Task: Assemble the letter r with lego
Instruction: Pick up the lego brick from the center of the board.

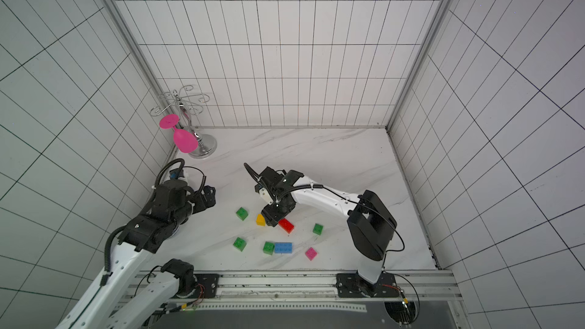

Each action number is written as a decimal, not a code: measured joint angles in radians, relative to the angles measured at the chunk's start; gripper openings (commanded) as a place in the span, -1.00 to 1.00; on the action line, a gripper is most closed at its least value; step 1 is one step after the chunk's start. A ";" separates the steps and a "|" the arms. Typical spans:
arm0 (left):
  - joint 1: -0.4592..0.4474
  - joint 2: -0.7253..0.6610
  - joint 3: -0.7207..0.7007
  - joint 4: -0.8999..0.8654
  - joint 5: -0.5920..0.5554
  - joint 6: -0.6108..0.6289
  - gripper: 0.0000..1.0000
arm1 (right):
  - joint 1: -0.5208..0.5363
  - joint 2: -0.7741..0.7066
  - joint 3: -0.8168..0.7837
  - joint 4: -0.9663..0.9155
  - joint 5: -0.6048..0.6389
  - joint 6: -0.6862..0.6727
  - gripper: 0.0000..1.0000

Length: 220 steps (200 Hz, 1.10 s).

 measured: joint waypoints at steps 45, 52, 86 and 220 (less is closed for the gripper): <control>0.056 -0.019 0.005 -0.065 0.080 -0.102 0.96 | 0.000 0.031 0.031 0.024 -0.011 -0.075 0.51; 0.063 -0.016 0.003 -0.069 0.103 -0.114 0.95 | 0.000 0.036 0.031 0.035 -0.006 -0.083 0.50; 0.072 -0.012 -0.014 -0.086 0.205 -0.163 0.95 | 0.006 0.067 0.031 0.090 0.017 -0.119 0.49; 0.085 -0.065 -0.090 -0.128 0.336 -0.233 0.94 | 0.056 0.215 0.061 0.166 0.023 -0.188 0.39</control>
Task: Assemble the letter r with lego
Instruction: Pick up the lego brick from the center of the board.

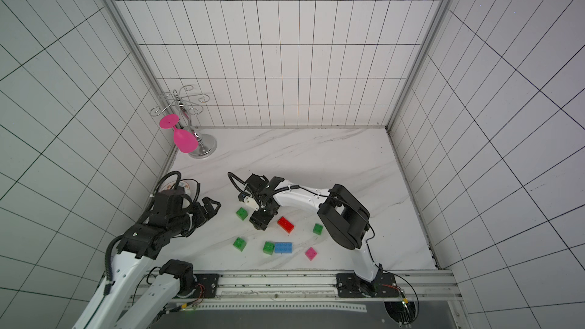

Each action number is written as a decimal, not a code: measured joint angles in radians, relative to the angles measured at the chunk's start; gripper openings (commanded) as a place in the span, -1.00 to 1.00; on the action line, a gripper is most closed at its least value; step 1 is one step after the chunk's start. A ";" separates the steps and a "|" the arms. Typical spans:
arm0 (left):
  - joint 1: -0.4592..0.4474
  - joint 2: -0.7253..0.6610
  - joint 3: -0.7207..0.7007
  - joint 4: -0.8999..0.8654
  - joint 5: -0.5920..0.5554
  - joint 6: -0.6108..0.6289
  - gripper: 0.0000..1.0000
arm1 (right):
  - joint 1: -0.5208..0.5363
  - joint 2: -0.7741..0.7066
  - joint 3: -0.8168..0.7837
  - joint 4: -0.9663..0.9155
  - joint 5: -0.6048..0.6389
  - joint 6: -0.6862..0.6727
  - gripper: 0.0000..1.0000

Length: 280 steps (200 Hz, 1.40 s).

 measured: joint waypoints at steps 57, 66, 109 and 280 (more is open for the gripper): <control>0.005 0.021 0.000 -0.024 0.003 0.000 0.94 | 0.003 0.040 0.002 0.018 0.030 0.002 0.30; 0.005 0.030 0.000 -0.027 0.003 0.000 0.94 | 0.003 0.040 0.002 0.019 0.035 0.002 0.29; 0.005 0.061 0.000 -0.034 0.008 0.000 0.94 | 0.003 0.044 0.009 0.027 0.053 0.002 0.34; 0.006 0.080 -0.029 0.003 0.040 -0.013 0.94 | 0.010 0.060 0.043 0.008 0.133 0.005 -1.00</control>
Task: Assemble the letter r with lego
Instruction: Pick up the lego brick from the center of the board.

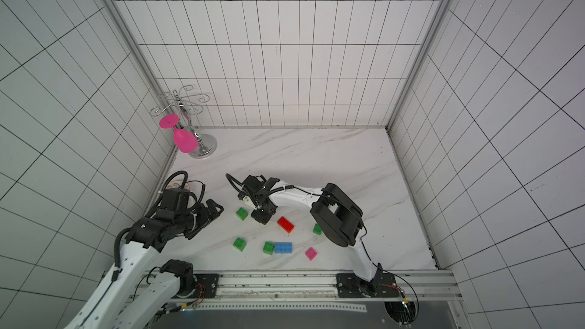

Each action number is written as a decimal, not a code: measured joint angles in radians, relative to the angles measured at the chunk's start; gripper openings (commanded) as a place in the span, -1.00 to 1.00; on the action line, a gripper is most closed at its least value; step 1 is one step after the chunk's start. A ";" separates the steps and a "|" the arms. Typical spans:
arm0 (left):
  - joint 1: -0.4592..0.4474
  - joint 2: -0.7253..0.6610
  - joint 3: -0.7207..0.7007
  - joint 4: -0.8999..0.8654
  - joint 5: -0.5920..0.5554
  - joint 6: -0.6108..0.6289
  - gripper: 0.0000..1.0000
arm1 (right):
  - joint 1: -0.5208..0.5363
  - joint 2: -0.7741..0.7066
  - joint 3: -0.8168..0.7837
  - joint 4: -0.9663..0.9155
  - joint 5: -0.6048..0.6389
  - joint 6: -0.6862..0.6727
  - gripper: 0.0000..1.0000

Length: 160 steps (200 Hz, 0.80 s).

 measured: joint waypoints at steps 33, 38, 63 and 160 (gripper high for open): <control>0.000 0.017 -0.027 0.057 0.018 -0.023 0.94 | 0.000 -0.013 -0.012 -0.005 0.035 0.066 -1.00; 0.000 0.024 -0.030 0.072 0.020 -0.026 0.93 | -0.001 -0.021 -0.018 -0.008 0.042 0.075 -1.00; 0.000 0.109 -0.033 0.151 0.018 -0.034 0.71 | -0.004 -0.095 -0.078 -0.023 0.103 0.138 -1.00; -0.029 0.738 0.070 0.389 0.046 0.129 0.00 | -0.022 -0.399 -0.228 -0.146 0.200 0.278 -1.00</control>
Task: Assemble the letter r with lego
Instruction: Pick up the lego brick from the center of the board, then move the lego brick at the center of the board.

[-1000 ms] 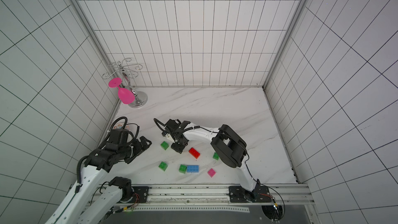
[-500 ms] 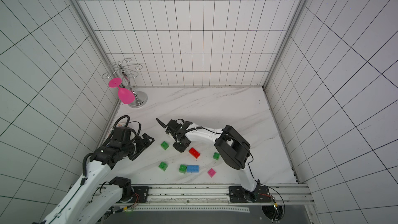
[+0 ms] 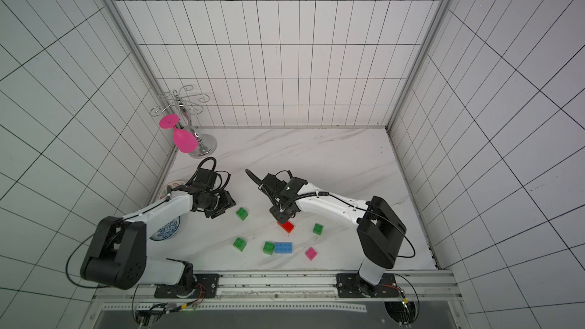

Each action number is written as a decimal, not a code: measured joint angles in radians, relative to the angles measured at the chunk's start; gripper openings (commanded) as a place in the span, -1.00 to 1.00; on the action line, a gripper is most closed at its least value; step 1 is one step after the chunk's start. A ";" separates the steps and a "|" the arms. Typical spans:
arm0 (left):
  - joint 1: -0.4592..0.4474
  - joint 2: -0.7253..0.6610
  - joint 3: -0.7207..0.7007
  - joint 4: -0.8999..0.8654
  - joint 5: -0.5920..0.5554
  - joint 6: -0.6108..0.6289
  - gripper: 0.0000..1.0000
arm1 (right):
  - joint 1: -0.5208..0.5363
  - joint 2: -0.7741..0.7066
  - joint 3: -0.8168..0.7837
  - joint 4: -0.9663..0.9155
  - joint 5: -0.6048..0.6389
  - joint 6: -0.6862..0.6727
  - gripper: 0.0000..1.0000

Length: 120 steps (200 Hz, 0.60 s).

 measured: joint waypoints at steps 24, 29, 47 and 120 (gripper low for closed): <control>-0.071 0.051 0.028 0.023 0.016 0.011 -0.18 | -0.002 -0.042 -0.004 -0.021 0.005 0.012 -1.00; -0.084 0.055 0.028 0.029 0.017 0.006 -0.21 | -0.003 -0.049 -0.004 -0.026 0.007 0.014 -1.00; -0.122 0.056 0.020 0.041 0.024 -0.012 -0.34 | -0.006 -0.071 -0.004 -0.048 0.013 0.021 -1.00; -0.291 -0.026 -0.101 0.158 0.065 -0.184 -0.49 | -0.011 -0.150 -0.022 -0.102 0.026 0.083 -1.00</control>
